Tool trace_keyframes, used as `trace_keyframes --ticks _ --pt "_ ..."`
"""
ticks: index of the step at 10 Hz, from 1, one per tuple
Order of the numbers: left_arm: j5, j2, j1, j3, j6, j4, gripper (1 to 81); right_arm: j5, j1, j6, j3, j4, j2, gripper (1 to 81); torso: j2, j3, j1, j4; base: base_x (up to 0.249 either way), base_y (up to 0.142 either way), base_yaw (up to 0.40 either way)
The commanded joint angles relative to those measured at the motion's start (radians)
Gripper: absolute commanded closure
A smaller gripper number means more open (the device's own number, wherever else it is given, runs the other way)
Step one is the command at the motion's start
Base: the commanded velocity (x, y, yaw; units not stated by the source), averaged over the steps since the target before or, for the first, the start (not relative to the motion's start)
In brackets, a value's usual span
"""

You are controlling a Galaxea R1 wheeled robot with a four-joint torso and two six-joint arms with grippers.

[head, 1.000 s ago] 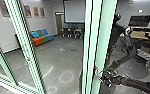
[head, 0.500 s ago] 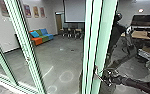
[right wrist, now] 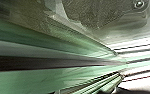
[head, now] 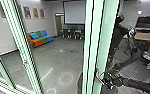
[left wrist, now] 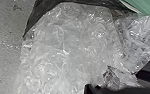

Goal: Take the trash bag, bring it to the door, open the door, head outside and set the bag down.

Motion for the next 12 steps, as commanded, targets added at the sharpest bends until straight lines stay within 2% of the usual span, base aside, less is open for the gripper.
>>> trace_keyframes --ticks 1,4,9,12 --pt "0.061 -0.009 -0.051 -0.001 0.001 -0.010 81.1 0.151 0.211 0.091 -0.087 -0.092 -0.025 1.0 0.000 0.000 0.001 0.000 0.133 0.000 0.000" --pt "0.059 -0.009 -0.051 -0.001 0.001 -0.010 81.1 0.149 0.222 0.091 -0.083 -0.098 -0.034 1.0 0.000 0.000 0.001 0.000 0.132 0.000 0.000" --pt "0.059 -0.007 -0.051 0.001 0.001 -0.010 81.1 0.132 0.259 0.093 -0.014 -0.145 -0.078 1.0 0.003 -0.002 0.006 0.000 0.000 0.000 0.000" --pt "0.059 -0.004 -0.051 0.002 0.001 -0.009 81.1 0.050 0.325 0.094 0.107 -0.194 -0.198 1.0 0.004 -0.003 0.008 0.000 0.000 0.000 0.000"
